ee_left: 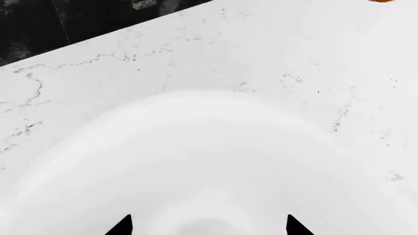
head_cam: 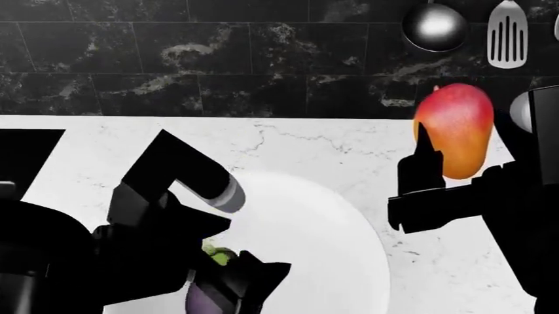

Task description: Pick the eggplants and mangos from the sink and place them in one bowl. Place the bell pepper in the other bowl. Then turn off the sink faucet.

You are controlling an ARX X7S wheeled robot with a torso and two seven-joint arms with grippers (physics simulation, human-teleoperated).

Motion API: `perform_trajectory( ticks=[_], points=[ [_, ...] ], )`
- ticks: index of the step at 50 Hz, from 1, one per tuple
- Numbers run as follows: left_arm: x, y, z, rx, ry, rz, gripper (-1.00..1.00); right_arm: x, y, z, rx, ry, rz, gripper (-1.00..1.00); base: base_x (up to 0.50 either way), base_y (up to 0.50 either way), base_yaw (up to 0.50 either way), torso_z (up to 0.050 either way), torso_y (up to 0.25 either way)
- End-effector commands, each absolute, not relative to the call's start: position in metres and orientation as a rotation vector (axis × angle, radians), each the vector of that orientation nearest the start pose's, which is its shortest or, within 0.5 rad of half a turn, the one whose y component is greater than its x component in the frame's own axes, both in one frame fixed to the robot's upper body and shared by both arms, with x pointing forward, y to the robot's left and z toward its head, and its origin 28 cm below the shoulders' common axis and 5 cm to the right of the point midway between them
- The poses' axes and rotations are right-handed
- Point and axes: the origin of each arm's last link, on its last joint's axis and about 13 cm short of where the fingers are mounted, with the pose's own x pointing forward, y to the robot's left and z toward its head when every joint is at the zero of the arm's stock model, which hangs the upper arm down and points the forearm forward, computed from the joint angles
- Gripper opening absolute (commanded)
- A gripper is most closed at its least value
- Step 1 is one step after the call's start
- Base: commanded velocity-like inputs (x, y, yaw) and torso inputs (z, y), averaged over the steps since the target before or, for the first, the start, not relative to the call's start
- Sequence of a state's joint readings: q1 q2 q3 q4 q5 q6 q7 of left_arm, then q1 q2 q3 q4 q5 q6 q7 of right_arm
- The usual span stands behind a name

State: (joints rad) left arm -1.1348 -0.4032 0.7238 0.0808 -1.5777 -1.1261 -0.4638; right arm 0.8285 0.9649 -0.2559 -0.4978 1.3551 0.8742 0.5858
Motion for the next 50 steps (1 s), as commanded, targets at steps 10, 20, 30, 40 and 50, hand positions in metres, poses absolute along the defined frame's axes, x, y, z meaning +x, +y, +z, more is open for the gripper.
perform_trajectory(
  ticks=[10, 20, 30, 40, 50],
  points=[
    [0.271, 0.186, 0.308, 0.005, 0.284, -0.715, 1.00, 0.236, -0.170, 0.302, -0.185, -0.036, 0.246, -1.00, 0.00, 0.00, 0.00, 0.001, 0.000],
    [0.280, 0.227, 0.299, -0.016, 0.148, -0.411, 1.00, 0.239, -0.149, 0.319, -0.178, 0.048, 0.507, -1.00, 0.00, 0.00, 0.00, 0.000, 0.000],
    [0.274, 0.260, 0.289, -0.053, 0.118, -0.253, 1.00, 0.239, -0.134, 0.312, -0.181, 0.304, 0.675, -1.00, 0.00, 0.00, 0.00, 0.000, 0.000],
    [0.270, 0.268, 0.281, -0.084, 0.114, -0.219, 1.00, 0.243, -0.130, 0.318, -0.244, 0.525, 0.649, -1.00, 0.00, 0.00, 0.00, 0.000, 0.000],
    [0.267, 0.271, 0.273, -0.101, 0.121, -0.203, 1.00, 0.256, -0.117, 0.305, -0.258, 0.649, 0.684, -1.00, 0.00, 0.00, 0.00, 0.000, 0.000]
  ],
)
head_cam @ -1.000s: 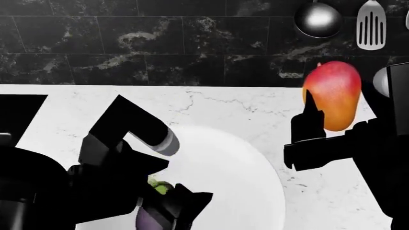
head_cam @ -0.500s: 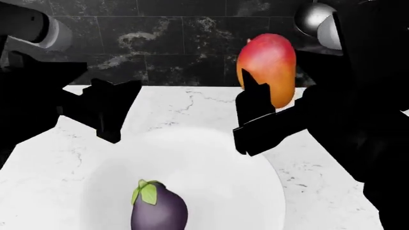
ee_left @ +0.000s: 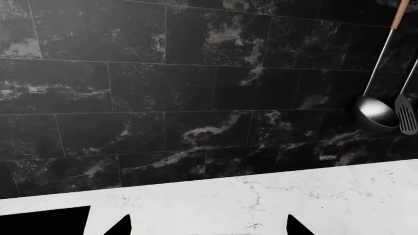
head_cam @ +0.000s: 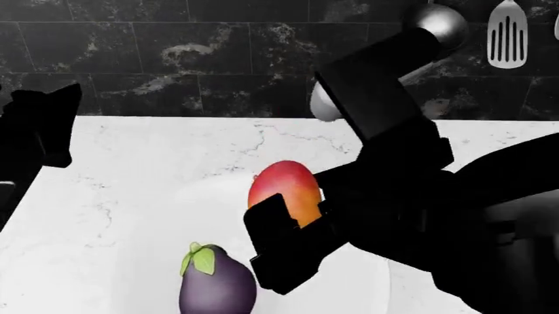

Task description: Pick the eggplants and mangos from the sink and place them in one bowl. Place the bell pepper in the other bowl. Then turn off the sink faucet.

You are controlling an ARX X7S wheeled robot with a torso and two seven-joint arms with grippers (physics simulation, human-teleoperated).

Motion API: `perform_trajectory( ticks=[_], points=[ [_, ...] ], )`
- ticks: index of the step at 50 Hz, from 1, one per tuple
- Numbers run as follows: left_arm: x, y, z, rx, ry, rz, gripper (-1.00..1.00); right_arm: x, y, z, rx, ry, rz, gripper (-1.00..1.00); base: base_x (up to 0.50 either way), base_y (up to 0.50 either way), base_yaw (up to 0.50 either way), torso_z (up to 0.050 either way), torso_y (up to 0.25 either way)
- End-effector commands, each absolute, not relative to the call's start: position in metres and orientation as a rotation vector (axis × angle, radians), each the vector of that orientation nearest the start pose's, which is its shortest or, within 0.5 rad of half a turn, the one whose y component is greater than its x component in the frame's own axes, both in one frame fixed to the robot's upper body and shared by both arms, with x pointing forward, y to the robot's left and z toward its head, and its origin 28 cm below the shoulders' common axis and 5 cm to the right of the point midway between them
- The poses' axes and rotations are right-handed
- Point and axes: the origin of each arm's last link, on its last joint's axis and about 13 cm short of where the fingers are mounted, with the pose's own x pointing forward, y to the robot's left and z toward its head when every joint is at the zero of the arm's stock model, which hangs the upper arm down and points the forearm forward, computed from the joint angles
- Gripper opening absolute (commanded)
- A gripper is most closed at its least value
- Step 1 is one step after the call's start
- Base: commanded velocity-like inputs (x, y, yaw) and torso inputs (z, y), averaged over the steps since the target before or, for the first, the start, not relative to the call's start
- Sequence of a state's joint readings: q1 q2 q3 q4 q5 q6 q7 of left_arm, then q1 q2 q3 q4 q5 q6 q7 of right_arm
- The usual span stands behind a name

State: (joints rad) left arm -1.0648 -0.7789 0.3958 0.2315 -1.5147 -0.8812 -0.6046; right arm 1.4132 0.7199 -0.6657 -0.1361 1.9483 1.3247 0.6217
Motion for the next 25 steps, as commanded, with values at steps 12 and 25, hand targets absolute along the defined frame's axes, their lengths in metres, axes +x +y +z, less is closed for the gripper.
perform_trajectory(
  ticks=[12, 25],
  points=[
    [0.266, 0.277, 0.266, -0.113, 0.130, -0.192, 1.00, 0.273, -0.114, 0.296, -0.297, 0.700, 0.667, -1.00, 0.00, 0.00, 0.00, 0.000, 0.001],
    [0.264, 0.280, 0.264, -0.118, 0.130, -0.184, 1.00, 0.286, -0.110, 0.277, -0.290, 0.733, 0.674, -1.00, 0.00, 0.00, 0.00, 0.000, 0.000]
  ],
)
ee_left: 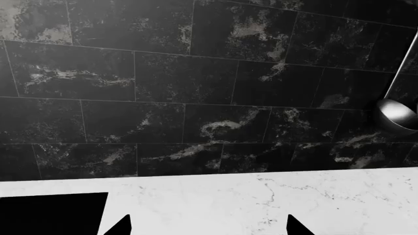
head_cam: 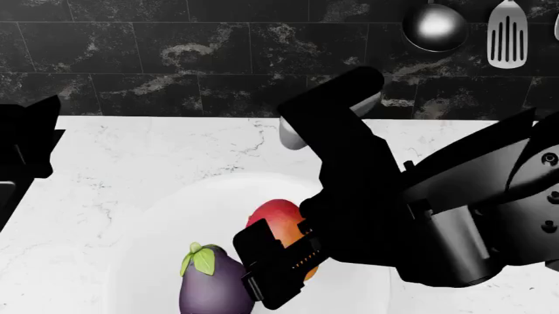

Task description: Pick the eggplants and mangos from the sink and place them in one bowl. Place the bell pepper in the other bowl. Then turn off the sink faucet.

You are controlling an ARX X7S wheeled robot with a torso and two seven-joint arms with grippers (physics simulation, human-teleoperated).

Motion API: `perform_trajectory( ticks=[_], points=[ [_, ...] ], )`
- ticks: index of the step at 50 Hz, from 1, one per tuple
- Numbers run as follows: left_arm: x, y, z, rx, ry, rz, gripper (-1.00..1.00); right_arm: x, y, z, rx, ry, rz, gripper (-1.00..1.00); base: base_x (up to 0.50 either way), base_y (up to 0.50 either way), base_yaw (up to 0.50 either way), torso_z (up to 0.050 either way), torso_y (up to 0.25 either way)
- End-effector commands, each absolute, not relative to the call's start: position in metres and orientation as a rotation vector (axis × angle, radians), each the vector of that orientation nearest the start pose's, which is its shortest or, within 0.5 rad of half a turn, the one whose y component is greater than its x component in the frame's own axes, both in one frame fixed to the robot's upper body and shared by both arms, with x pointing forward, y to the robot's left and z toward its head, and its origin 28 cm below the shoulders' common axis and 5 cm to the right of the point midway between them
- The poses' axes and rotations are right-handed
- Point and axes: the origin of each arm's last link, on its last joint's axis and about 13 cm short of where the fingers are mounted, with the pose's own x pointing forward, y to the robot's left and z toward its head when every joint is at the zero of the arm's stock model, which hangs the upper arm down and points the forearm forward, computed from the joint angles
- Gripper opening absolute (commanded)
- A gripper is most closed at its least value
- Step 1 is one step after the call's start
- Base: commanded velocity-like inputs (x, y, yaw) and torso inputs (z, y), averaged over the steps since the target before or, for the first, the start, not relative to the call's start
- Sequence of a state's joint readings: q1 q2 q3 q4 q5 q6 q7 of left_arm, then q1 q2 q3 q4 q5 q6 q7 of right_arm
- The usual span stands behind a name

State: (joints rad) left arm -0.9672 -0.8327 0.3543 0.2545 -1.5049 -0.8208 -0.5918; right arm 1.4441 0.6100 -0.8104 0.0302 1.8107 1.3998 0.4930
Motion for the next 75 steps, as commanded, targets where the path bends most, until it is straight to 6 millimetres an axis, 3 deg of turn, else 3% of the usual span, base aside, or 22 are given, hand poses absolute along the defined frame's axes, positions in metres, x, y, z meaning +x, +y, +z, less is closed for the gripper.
perform_trajectory(
  ticks=[1, 28, 29, 43, 50, 55, 58, 65, 68, 75],
  points=[
    [0.264, 0.280, 0.264, -0.119, 0.131, -0.184, 1.00, 0.286, -0.110, 0.277, -0.290, 0.735, 0.673, -1.00, 0.00, 0.00, 0.00, 0.000, 0.000],
    [0.263, 0.280, 0.262, -0.133, 0.131, -0.181, 1.00, 0.286, -0.108, 0.270, -0.288, 0.768, 0.689, -1.00, 0.00, 0.00, 0.00, 0.000, 0.000],
    [0.263, 0.280, 0.262, -0.133, 0.132, -0.181, 1.00, 0.286, -0.108, 0.270, -0.287, 0.767, 0.689, 1.00, 0.00, 0.00, 0.00, 0.000, 0.000],
    [0.265, 0.278, 0.262, -0.134, 0.135, -0.191, 1.00, 0.287, -0.108, 0.288, -0.284, 0.687, 0.684, 1.00, 0.00, 0.00, 0.00, 0.000, 0.000],
    [0.267, 0.276, 0.263, -0.130, 0.136, -0.196, 1.00, 0.280, -0.120, 0.330, -0.305, 0.494, 0.600, 1.00, 0.00, 0.00, 0.00, 0.000, 0.000],
    [0.267, 0.275, 0.264, -0.123, 0.134, -0.199, 1.00, 0.266, -0.137, 0.346, -0.272, 0.291, 0.491, 1.00, 0.00, 0.00, 0.00, 0.000, 0.000],
    [0.267, 0.275, 0.263, -0.114, 0.137, -0.200, 1.00, 0.257, -0.149, 0.338, -0.247, 0.163, 0.401, 1.00, 0.00, 0.00, 0.00, 0.000, 0.000],
    [0.271, 0.268, 0.260, -0.077, 0.130, -0.210, 1.00, 0.236, -0.171, 0.299, -0.108, 0.010, 0.223, 1.00, 0.00, 0.00, 0.00, 0.000, 0.000],
    [0.271, 0.267, 0.259, -0.067, 0.128, -0.210, 1.00, 0.233, -0.174, 0.287, -0.181, 0.019, 0.180, 1.00, 0.00, 0.00, 0.00, 0.000, 0.000],
    [0.276, 0.265, 0.255, -0.064, 0.129, -0.194, 1.00, 0.231, -0.174, 0.276, -0.134, -0.019, 0.184, 1.00, 0.00, 0.00, 0.00, 0.000, 0.000]
  ],
)
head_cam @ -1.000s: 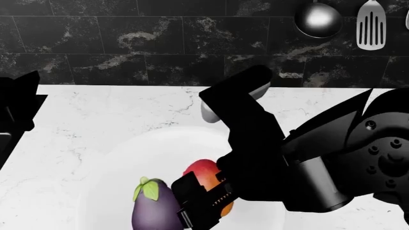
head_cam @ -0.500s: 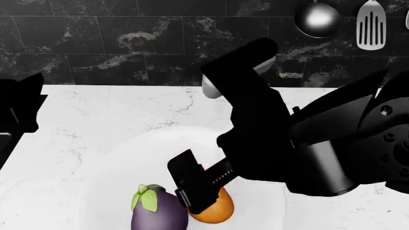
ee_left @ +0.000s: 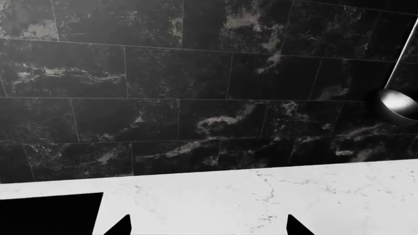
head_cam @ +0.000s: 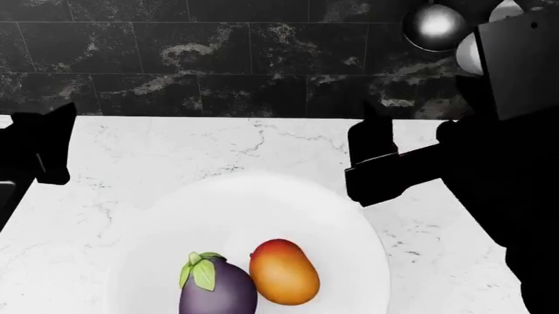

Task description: Pick the eggplants and mangos from the sink and place them in one bowl. Place the bell pepper in the other bowl. Then turn off the sink faucet.

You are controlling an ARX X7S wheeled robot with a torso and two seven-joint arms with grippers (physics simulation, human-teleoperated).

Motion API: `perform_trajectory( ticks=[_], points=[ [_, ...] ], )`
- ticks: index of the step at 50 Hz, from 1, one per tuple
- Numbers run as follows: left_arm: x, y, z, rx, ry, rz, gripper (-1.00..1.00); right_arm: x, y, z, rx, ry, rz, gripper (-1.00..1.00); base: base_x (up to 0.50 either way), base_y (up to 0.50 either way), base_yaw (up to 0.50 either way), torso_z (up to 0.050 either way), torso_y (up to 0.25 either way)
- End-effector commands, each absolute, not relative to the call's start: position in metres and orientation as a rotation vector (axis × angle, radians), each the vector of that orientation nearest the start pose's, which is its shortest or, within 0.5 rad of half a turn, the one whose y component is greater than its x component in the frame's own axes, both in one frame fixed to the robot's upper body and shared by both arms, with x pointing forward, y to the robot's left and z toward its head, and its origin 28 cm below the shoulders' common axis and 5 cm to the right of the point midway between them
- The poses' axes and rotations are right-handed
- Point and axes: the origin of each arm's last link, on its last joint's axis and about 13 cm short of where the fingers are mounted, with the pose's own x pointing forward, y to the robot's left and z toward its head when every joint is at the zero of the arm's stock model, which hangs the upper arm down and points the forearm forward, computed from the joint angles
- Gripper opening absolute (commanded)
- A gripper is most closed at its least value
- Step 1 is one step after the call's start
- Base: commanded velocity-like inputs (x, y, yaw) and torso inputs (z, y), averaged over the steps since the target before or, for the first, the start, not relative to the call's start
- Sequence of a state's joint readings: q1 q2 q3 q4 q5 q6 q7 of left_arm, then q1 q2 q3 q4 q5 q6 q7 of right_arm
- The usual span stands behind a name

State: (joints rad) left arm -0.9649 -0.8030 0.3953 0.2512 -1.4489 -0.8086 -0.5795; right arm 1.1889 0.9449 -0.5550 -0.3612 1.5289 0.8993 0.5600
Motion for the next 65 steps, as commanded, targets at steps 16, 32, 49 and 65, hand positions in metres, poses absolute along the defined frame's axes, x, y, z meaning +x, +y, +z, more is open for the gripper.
perform_trajectory(
  ticks=[16, 32, 49, 65],
  points=[
    [0.274, 0.266, 0.256, -0.054, 0.112, -0.193, 1.00, 0.226, -0.178, 0.274, -0.145, 0.014, 0.149, 1.00, -0.07, 0.00, 0.00, 0.000, 0.000],
    [0.272, 0.267, 0.255, -0.068, 0.113, -0.198, 1.00, 0.224, -0.179, 0.273, -0.134, -0.002, 0.138, 1.00, -0.23, 0.33, 0.00, 0.000, 0.000],
    [0.270, 0.270, 0.253, -0.066, 0.111, -0.186, 1.00, 0.226, -0.178, 0.269, -0.122, 0.006, 0.131, 1.00, -0.22, 0.50, 0.00, 0.000, 0.000],
    [0.270, 0.272, 0.254, -0.066, 0.109, -0.183, 1.00, 0.224, -0.178, 0.263, -0.112, 0.003, 0.118, 1.00, -0.13, 0.50, 0.00, 0.000, 0.000]
  ],
)
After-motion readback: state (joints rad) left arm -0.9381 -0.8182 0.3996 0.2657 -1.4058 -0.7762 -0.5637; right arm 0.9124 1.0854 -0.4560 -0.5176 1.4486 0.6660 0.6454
